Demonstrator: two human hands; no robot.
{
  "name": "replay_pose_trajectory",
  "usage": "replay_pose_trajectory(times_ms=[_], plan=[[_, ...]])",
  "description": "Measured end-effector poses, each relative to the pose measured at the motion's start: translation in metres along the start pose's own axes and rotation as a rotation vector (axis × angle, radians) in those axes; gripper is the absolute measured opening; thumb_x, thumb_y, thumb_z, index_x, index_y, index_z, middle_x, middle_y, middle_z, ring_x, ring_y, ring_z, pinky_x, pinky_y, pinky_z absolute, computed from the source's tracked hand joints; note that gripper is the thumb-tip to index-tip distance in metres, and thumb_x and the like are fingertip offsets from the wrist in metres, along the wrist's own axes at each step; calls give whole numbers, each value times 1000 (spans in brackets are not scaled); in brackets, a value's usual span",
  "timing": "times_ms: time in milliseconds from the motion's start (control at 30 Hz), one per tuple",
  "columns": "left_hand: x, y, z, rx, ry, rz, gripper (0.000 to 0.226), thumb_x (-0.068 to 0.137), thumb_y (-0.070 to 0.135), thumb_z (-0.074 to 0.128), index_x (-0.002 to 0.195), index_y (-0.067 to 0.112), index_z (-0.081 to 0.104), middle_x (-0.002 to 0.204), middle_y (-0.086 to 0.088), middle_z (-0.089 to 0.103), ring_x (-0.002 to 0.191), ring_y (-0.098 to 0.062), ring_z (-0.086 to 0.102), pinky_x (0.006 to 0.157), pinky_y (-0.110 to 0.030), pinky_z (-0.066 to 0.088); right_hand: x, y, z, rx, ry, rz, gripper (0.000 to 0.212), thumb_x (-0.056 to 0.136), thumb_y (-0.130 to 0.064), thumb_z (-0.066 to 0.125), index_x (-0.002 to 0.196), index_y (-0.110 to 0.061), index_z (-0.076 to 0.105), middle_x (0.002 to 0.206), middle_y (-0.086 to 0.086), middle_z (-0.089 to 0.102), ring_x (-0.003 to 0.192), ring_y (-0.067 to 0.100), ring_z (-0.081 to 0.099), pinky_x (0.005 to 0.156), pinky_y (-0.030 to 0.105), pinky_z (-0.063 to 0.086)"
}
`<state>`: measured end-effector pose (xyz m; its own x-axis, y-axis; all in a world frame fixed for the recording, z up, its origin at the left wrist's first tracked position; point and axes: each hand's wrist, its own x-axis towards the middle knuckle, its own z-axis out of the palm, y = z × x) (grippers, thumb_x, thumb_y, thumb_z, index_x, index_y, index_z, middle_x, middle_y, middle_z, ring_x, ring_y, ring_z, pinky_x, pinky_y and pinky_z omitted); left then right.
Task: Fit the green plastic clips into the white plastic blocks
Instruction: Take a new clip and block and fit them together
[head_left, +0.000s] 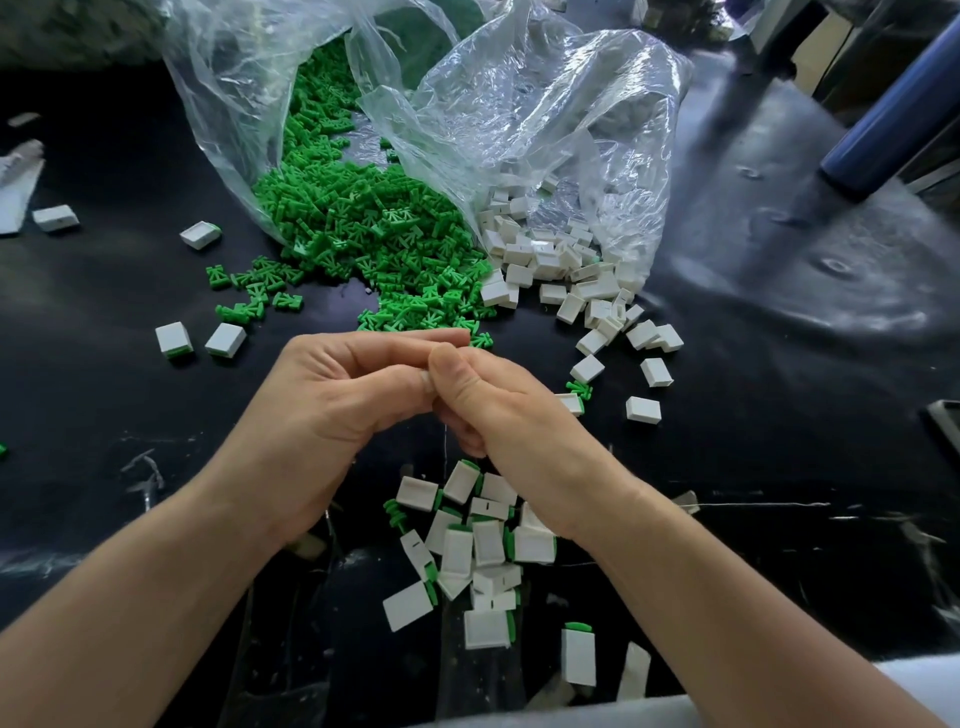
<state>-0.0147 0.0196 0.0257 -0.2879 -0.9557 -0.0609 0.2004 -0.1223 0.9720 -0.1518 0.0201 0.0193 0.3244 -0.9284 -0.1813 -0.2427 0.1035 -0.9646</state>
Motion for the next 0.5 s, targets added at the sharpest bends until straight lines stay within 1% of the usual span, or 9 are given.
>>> replay_pose_trajectory(times_ms=[67, 100, 133, 200, 233, 300, 333, 433, 500], plan=[[0, 0, 0, -11, -18, -9, 18, 63, 0, 67, 77, 9, 76, 83, -26, 68, 73, -21, 71, 64, -20, 54, 1, -1, -3, 40, -19, 20, 44, 97, -38, 33, 86, -6, 60, 55, -17, 42, 51, -1, 37, 56, 15, 31], [0, 0, 1, -35, -22, -21, 18, 63, 3, 67, 77, 9, 76, 77, -27, 68, 66, -24, 70, 62, -21, 54, 1, -2, -5, 43, -32, 39, 50, 95, -44, 31, 77, -6, 58, 55, -12, 41, 49, 0, 35, 53, 15, 32], [0, 0, 1, -55, -21, -35, 19, 64, 8, 63, 78, 9, 76, 73, -23, 69, 63, -25, 70, 61, -22, 55, 2, -4, -9, 25, -41, 67, 57, 90, -53, 28, 70, -6, 56, 53, -10, 42, 47, 1, 35, 50, 13, 33], [2, -1, 0, -60, 3, -61, 22, 62, 13, 62, 79, 10, 76, 76, -13, 73, 68, -21, 71, 63, -21, 55, 4, -4, -18, -65, -17, 110, 72, 80, -64, 27, 72, -2, 61, 48, -10, 47, 43, 1, 39, 50, 14, 35], [2, -2, -1, -38, 26, -70, 23, 60, 17, 64, 78, 12, 76, 79, -9, 74, 71, -17, 71, 63, -20, 55, 6, -4, -23, -133, 34, 104, 69, 81, -64, 30, 72, -5, 65, 47, -10, 48, 43, 0, 40, 52, 17, 34], [2, -3, -1, 51, 64, -82, 26, 54, 24, 67, 77, 16, 76, 77, -5, 74, 70, -11, 69, 60, -18, 55, 9, 1, -32, -308, 194, 57, 49, 89, -53, 43, 73, -13, 67, 48, -10, 50, 46, 0, 43, 55, 22, 33], [2, -3, -1, 102, 66, -85, 26, 53, 26, 68, 77, 18, 76, 74, -4, 73, 66, -9, 67, 57, -17, 54, 11, 5, -36, -408, 274, 29, 40, 90, -45, 48, 75, -13, 66, 51, -10, 49, 50, 1, 44, 56, 23, 34], [-3, 0, 2, 243, -64, -116, 29, 51, 28, 73, 78, 18, 76, 69, -5, 72, 58, -6, 63, 50, -14, 48, 17, 15, -41, -603, 422, -32, 17, 90, -29, 56, 91, -16, 66, 64, -15, 49, 70, 10, 49, 67, 25, 38], [-7, 1, 7, 281, -179, -165, 34, 47, 32, 75, 78, 19, 76, 66, -5, 72, 56, -6, 63, 50, -13, 48, 21, 19, -40, -696, 461, -64, 21, 89, -24, 57, 107, -16, 65, 82, -8, 56, 87, 16, 53, 78, 20, 34]])
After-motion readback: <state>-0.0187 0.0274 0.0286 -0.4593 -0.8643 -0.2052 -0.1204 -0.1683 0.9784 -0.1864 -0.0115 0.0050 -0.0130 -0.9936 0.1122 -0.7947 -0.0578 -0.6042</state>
